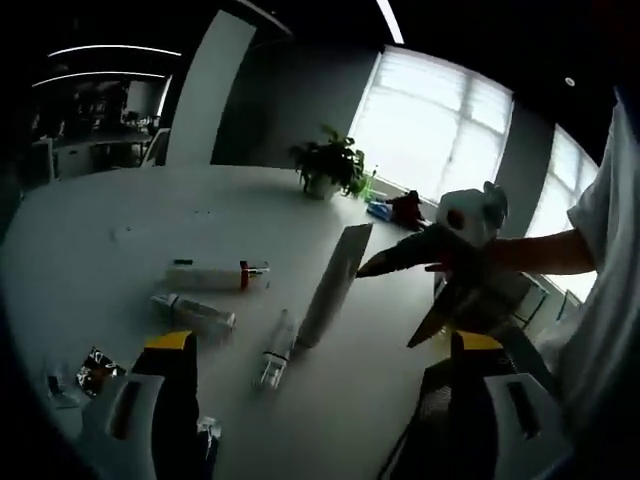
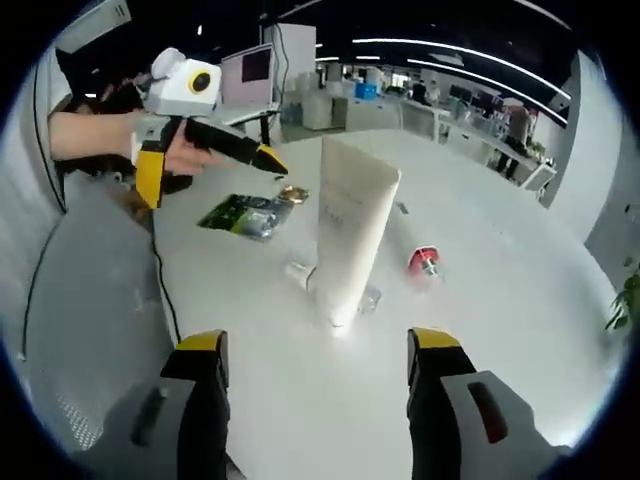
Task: Arrange the skincare products in the storage area until every visible bottle or jar stands upright without overlapping.
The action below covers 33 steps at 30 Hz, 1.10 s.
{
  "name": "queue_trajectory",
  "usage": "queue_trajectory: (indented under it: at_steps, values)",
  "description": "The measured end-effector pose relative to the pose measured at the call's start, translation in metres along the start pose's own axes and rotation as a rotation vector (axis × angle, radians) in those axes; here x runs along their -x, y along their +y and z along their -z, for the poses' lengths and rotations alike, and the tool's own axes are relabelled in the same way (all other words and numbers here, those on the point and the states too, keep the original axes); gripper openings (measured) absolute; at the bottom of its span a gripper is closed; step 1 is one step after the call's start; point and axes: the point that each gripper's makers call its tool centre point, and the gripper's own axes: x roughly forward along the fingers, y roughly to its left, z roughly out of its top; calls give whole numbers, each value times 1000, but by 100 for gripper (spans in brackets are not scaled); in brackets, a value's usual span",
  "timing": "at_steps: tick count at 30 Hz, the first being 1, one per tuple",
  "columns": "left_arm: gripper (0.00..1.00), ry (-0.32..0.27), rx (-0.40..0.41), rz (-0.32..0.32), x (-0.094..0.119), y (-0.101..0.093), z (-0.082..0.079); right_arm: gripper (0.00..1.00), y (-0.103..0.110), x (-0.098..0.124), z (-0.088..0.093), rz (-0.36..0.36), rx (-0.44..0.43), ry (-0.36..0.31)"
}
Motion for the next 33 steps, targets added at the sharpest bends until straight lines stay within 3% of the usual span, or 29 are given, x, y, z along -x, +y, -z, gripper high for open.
queue_trajectory:
  at_steps: [4, 12, 18, 24, 33]
  values:
    - [99, -6, 39, -39, 20, 2, 9, 76, 7, 7, 2, 41, -19, -29]
    - [99, -69, 139, -140, 69, 9, 32, 80, 24, 19, 9, 83, -143, -69]
    - [99, -36, 131, -182, 92, 6, 52, 86, 32, 30, 11, 120, -232, -114]
    - [99, -69, 159, -229, 115, 9, 59, 87, 52, 33, 11, 110, -302, -148]
    - [99, -70, 170, -271, 131, 2, 73, 100, 68, 39, 11, 138, -279, -137]
